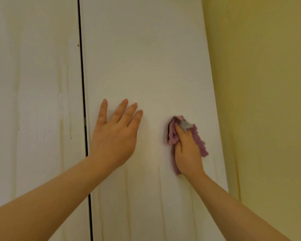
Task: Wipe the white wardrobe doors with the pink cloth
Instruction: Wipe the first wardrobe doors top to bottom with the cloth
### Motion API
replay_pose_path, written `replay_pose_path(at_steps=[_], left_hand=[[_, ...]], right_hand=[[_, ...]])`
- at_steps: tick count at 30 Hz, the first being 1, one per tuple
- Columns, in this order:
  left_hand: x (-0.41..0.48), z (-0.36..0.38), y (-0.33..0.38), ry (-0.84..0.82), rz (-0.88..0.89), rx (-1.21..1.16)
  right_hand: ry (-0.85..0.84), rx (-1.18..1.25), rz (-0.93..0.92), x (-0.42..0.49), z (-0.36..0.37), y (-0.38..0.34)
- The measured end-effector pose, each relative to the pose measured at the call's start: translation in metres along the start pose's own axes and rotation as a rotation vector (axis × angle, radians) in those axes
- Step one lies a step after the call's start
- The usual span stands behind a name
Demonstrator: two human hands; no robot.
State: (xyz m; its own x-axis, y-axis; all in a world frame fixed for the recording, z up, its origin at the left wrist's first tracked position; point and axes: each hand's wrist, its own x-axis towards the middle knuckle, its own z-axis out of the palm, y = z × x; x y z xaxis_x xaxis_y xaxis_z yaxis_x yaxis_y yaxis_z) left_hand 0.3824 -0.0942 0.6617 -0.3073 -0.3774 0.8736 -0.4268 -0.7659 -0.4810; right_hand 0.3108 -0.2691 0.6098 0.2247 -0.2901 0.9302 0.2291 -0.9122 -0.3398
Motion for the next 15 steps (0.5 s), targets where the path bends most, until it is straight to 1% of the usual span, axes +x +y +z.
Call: replay_pose_path(at_steps=[3,4,5,6,8,9,10,12,15], left_hand=[[-0.005,-0.006,-0.009,-0.020,0.000,0.001],[-0.004,-0.008,-0.012,-0.029,-0.012,-0.002],[-0.004,-0.010,-0.015,-0.034,-0.025,-0.004],[-0.003,-0.014,-0.018,-0.032,-0.039,-0.006],[-0.006,-0.021,-0.024,-0.020,-0.055,-0.004],[-0.009,-0.023,-0.026,-0.016,-0.052,0.000],[-0.013,-0.027,-0.029,-0.021,-0.044,0.008],[-0.021,-0.032,-0.036,-0.045,-0.036,0.025],[-0.029,-0.037,-0.043,-0.100,-0.048,0.043]], right_hand=[[0.068,-0.003,0.139,0.031,-0.004,-0.004],[0.101,-0.019,0.135,0.037,-0.002,-0.011],[0.115,-0.020,0.075,0.035,0.003,-0.021],[0.107,-0.004,-0.031,0.026,0.011,-0.030],[0.003,-0.007,-0.266,-0.007,0.031,-0.034],[-0.043,-0.030,-0.340,-0.020,0.034,-0.034],[-0.071,-0.048,-0.377,-0.027,0.035,-0.034],[-0.086,-0.050,-0.385,-0.017,0.030,-0.041],[-0.037,-0.066,-0.280,0.023,0.030,-0.061]])
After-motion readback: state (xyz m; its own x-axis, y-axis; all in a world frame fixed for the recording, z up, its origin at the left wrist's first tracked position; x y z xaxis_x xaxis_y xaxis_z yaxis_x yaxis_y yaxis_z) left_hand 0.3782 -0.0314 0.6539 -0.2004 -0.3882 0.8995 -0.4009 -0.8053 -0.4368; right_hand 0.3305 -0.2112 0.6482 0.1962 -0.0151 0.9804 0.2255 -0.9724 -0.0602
